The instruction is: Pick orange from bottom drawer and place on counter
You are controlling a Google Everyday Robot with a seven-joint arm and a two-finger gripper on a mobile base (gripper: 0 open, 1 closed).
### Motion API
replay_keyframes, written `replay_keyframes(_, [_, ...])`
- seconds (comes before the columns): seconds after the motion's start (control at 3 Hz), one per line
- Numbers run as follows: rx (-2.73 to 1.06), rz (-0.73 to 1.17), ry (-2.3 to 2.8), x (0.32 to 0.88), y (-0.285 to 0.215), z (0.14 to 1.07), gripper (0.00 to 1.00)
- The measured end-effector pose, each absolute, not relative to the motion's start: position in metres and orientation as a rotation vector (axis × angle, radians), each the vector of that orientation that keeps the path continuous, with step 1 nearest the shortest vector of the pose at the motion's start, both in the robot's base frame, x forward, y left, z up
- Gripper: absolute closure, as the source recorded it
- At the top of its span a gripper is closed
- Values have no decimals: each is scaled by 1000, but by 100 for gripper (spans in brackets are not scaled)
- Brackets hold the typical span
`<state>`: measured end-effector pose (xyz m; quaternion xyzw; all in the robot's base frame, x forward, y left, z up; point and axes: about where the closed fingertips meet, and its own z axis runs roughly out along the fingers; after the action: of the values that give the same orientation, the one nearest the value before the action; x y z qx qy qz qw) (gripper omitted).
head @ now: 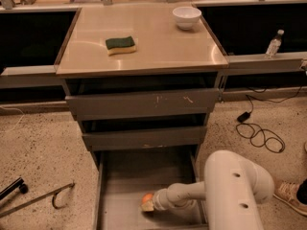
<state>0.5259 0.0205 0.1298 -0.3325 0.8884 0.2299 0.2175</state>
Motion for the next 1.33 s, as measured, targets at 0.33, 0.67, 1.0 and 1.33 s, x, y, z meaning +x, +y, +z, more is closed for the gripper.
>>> replay_keyframes(0.33, [-896,695,2289,588,3,188,100])
replay_keyframes(0.67, [-725,747,2104,660,-46,275,100])
replay_keyframes(1.0, [-657,847,1974,700,-74,375,100])
replay_keyframes(1.33, [-747,911,1952,687,-62,397,100])
